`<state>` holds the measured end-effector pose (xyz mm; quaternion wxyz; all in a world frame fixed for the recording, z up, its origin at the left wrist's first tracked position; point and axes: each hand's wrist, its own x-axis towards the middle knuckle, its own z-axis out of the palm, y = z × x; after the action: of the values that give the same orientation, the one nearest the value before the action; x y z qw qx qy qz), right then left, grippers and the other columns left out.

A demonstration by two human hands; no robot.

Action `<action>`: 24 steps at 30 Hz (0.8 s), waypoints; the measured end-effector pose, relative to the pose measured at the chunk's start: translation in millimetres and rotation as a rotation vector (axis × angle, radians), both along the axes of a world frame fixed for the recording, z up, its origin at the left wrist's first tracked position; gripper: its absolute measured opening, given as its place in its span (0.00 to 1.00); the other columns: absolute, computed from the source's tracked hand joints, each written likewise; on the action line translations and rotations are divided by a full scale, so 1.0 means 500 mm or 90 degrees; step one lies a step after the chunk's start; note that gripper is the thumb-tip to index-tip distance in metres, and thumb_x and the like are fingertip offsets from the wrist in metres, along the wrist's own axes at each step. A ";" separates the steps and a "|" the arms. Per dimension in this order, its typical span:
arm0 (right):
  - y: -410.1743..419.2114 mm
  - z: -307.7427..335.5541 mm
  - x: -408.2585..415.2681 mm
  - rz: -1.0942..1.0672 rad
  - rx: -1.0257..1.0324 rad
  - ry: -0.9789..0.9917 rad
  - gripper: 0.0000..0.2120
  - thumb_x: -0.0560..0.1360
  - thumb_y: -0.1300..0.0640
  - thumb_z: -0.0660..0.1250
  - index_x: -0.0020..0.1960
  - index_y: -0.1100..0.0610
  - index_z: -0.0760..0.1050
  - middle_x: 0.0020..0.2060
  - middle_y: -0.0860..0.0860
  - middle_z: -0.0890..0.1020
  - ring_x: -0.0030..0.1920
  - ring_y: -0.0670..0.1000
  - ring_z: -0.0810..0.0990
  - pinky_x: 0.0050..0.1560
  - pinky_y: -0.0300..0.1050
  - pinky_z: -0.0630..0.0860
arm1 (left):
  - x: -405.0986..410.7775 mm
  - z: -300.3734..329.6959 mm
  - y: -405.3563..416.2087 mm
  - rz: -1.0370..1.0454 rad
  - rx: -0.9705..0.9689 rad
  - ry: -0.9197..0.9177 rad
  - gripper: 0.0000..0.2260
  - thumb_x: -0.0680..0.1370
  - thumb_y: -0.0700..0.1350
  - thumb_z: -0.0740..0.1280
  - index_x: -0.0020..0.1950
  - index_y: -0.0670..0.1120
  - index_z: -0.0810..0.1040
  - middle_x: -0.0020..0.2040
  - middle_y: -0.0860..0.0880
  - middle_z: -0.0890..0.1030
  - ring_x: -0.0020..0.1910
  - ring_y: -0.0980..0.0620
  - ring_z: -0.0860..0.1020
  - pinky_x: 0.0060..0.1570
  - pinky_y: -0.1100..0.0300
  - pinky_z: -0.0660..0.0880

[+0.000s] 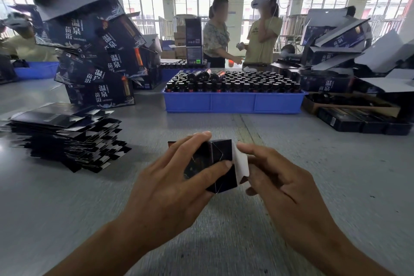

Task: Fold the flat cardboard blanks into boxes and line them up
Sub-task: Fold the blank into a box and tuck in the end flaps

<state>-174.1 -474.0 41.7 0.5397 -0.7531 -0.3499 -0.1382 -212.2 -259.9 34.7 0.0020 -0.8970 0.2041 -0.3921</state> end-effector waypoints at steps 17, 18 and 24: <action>0.006 0.003 0.007 0.015 0.051 0.097 0.13 0.66 0.37 0.67 0.49 0.35 0.79 0.45 0.34 0.85 0.48 0.38 0.84 0.45 0.29 0.78 | -0.007 -0.001 -0.035 -0.058 -0.122 0.013 0.33 0.74 0.54 0.66 0.76 0.43 0.63 0.71 0.47 0.73 0.70 0.51 0.71 0.71 0.65 0.63; 0.005 0.004 0.007 0.017 0.054 0.098 0.12 0.66 0.38 0.67 0.49 0.36 0.80 0.44 0.34 0.85 0.48 0.38 0.84 0.45 0.30 0.78 | -0.007 -0.002 -0.036 -0.060 -0.123 0.012 0.33 0.74 0.54 0.66 0.76 0.43 0.63 0.70 0.47 0.73 0.70 0.51 0.71 0.71 0.65 0.63; 0.004 0.007 0.006 0.024 0.063 0.089 0.08 0.66 0.40 0.69 0.44 0.31 0.82 0.43 0.35 0.86 0.47 0.38 0.85 0.47 0.30 0.79 | -0.009 -0.002 -0.043 -0.061 -0.131 0.015 0.32 0.73 0.54 0.66 0.75 0.44 0.64 0.70 0.47 0.74 0.70 0.51 0.71 0.71 0.66 0.63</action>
<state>-171.2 -472.2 45.1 0.6016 -0.7267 -0.3185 -0.0925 -216.4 -281.2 33.8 -0.1111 -0.8864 0.2055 -0.3997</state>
